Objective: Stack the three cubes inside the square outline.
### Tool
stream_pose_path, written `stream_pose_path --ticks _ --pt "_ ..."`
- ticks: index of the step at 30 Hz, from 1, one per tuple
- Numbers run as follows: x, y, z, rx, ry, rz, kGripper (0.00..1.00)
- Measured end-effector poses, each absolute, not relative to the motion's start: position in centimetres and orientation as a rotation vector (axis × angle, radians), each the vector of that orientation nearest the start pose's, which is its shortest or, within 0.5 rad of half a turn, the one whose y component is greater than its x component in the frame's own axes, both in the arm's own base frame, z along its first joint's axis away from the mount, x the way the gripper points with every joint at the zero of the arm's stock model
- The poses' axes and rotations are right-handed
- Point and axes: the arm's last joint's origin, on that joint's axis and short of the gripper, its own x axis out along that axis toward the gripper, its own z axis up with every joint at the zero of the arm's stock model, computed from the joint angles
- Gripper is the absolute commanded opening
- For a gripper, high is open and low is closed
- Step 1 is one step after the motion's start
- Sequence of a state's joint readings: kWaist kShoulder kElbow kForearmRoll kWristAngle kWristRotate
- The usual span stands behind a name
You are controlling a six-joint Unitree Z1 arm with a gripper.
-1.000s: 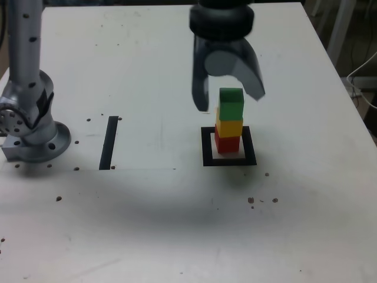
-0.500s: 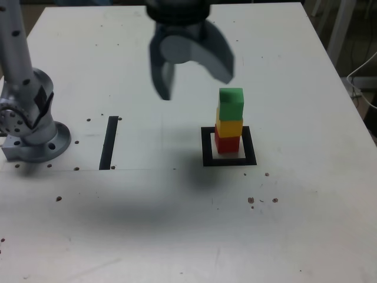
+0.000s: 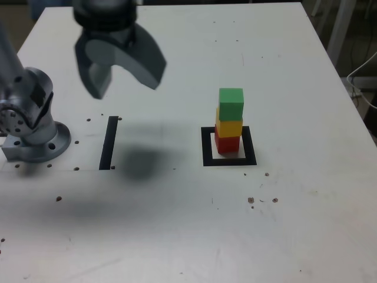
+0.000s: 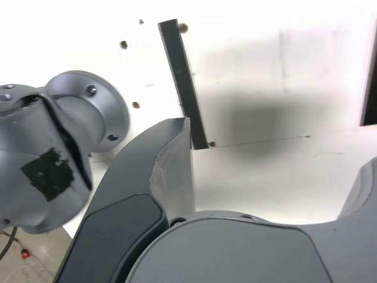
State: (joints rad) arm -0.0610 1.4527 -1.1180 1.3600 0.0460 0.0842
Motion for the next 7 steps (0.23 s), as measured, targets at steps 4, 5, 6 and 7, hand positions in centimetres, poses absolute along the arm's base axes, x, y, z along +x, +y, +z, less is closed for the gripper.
stream_pose_path --ticks 4,5,6,7 --pt "15.5 -0.7 29.4 0.131 1.76 -0.069 1.0" --pt "15.2 -0.7 28.9 0.124 1.773 -0.066 1.0" --pt "14.9 -0.7 28.4 0.117 1.783 -0.062 1.0" --pt "14.6 -0.7 27.9 0.112 1.792 -0.058 1.0"
